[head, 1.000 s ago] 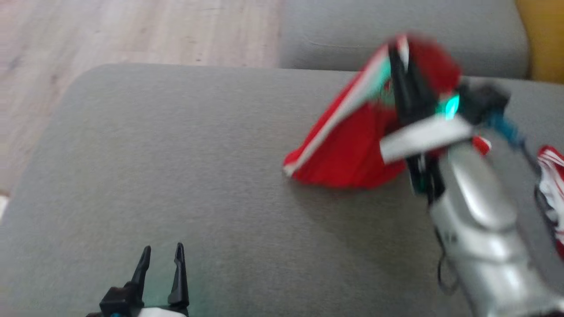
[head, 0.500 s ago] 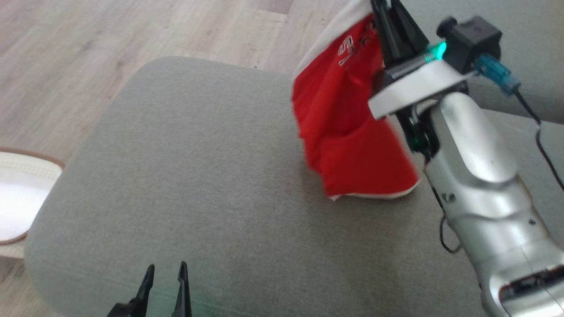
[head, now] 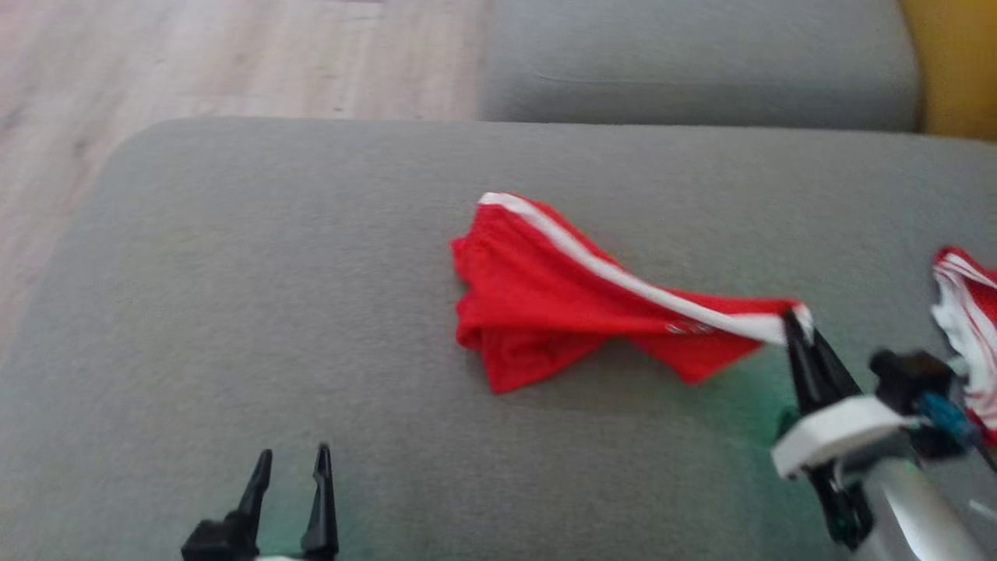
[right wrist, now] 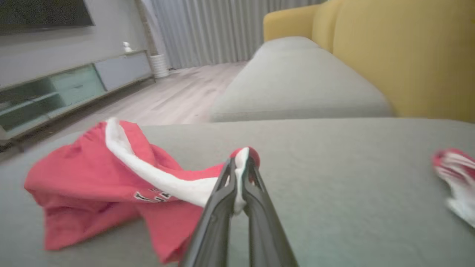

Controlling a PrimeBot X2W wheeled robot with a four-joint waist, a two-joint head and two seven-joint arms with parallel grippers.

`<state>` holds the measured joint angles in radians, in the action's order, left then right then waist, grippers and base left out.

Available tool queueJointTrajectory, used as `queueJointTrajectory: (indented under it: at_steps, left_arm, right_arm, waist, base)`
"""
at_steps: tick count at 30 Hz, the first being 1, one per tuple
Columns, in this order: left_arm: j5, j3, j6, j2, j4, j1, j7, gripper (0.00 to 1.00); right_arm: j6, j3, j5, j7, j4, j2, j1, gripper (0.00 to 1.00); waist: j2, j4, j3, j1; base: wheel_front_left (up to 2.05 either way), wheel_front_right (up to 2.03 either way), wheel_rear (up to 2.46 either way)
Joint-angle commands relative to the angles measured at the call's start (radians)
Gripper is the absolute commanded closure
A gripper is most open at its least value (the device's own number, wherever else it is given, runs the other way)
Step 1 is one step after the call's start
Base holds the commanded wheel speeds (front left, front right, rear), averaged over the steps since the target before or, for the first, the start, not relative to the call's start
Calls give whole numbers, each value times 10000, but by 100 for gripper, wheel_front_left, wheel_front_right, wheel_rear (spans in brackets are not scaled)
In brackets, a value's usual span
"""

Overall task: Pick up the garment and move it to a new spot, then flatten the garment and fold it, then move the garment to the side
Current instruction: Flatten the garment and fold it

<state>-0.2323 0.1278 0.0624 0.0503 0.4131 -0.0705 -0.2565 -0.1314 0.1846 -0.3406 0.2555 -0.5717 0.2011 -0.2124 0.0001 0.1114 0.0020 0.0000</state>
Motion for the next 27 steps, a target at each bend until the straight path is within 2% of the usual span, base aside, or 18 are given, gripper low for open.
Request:
queueJointTrajectory:
  at_steps: [1,5,11,16,21,24,27]
  left_arm:
    - [-67,-316,30,-1,-305,598,-53,0]
    - [-86,-212,112,-1,-290,1001,-53,0]
    - [-173,-143,223,-1,-216,1804,-53,0]
    - [171,-42,421,-1,167,3539,-53,0]
    - [228,301,625,11,1324,5776,-53,0]
    - [-204,837,672,63,2322,7023,-53,0]
    - [-1259,1831,677,156,3293,7972,141,0]
  right_arm:
    - [7,50,182,63,132,79,-333,0]
    - [7,-1021,795,63,-231,-265,-289,0]
    - [7,-2002,2000,63,253,-1126,-220,0]
    - [7,-1962,2455,63,870,-1442,-188,0]
    - [7,-1489,2139,63,1132,-1501,-316,0]
    - [7,-1142,1787,63,1232,-1504,-438,0]
    - [7,-943,1595,63,1250,-1505,-509,0]
  waist:
    - [-1,-420,242,0]
    - [-1,-802,489,0]
    - [-1,-1298,946,0]
    - [-1,-1656,1598,0]
    - [-1,-2096,2287,0]
    - [-1,-2383,2610,0]
    - [-1,-2651,2824,0]
  base:
    - [0,0,0]
    - [0,0,0]
    - [0,0,0]
    - [0,0,0]
    - [0,0,0]
    - [0,0,0]
    - [0,0,0]
